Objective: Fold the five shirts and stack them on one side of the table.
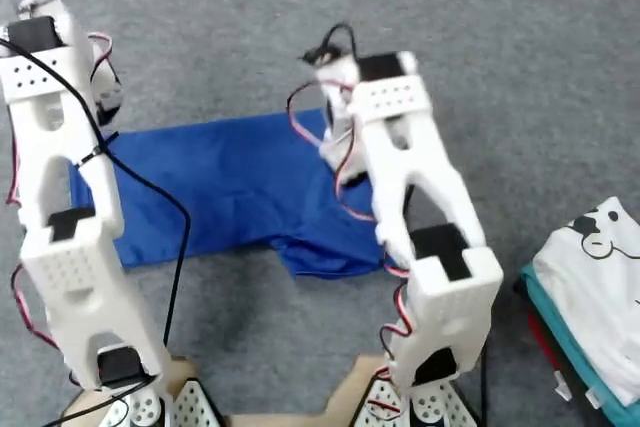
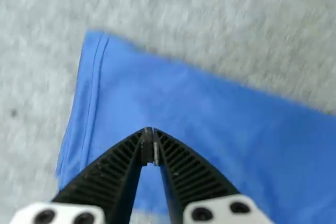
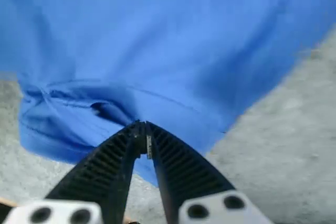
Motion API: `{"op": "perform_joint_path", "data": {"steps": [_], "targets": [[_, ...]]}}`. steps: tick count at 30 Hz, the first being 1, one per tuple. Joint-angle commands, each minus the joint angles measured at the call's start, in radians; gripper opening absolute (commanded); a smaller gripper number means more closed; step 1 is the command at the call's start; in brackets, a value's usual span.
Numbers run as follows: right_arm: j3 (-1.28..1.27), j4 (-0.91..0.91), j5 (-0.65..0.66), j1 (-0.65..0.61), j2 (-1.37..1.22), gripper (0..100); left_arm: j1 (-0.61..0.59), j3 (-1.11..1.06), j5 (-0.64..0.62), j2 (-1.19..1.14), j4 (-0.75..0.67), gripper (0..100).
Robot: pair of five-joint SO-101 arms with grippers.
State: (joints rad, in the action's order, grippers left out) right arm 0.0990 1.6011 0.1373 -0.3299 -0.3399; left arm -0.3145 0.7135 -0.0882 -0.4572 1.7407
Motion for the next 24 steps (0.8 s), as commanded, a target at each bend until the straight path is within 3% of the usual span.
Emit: {"op": "perform_joint_path", "data": {"steps": [1,5,11,15,24], "targets": [[-0.122,-0.069,0.000,-0.077,0.081,0.5,0.009,-0.325,-0.026,0.232,-0.086,2],[-0.217,-0.163,0.000,-0.130,0.081,0.5,0.005,-0.741,-0.023,0.464,-0.308,2],[-0.229,-0.054,0.000,-0.216,0.084,0.5,0.005,-1.227,0.058,0.799,-0.578,2],[-0.229,0.021,-0.021,-0.272,0.088,0.5,-0.014,-1.349,0.094,0.926,-0.609,2],[-0.236,0.023,-0.129,-0.490,0.079,0.5,-0.078,-1.399,0.117,0.940,-0.608,2]]}}
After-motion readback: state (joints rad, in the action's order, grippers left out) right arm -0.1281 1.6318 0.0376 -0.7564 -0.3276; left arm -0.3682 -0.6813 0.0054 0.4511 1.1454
